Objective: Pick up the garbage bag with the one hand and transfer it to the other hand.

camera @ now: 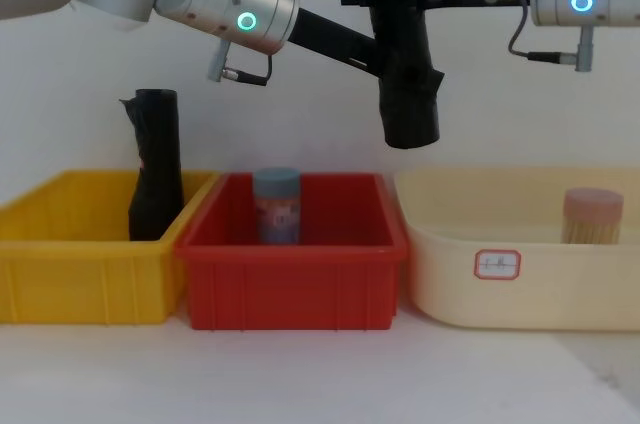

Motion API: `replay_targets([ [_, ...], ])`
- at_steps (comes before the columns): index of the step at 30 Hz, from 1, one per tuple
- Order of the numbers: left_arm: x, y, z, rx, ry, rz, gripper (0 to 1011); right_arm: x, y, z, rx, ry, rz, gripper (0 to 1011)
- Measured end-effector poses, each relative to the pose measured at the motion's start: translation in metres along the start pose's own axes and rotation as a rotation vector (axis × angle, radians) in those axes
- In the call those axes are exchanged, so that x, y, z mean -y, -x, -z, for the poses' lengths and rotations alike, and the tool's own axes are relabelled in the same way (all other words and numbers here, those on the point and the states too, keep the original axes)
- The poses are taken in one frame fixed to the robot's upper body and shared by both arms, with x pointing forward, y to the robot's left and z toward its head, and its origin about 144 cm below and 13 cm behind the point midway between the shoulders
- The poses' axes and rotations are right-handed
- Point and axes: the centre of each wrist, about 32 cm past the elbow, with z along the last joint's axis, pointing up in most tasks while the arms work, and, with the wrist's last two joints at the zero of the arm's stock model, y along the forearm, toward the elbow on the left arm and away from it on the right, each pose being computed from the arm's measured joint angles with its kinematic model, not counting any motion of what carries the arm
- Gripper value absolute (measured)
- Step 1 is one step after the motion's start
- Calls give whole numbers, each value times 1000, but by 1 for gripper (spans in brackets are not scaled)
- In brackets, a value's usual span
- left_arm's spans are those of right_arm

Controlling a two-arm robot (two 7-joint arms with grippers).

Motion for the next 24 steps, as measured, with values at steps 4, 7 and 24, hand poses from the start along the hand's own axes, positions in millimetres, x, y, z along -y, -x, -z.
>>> replay_targets([
  [4, 0, 0, 0, 0, 0, 0, 436, 0, -1, 0, 3, -2, -4, 548],
  [7, 0, 0, 0, 0, 0, 0, 436, 1, -3, 0, 4, -4, -7, 547],
  [24, 0, 0, 0, 0, 1, 0, 436, 7, -7, -2, 5, -8, -5, 547],
])
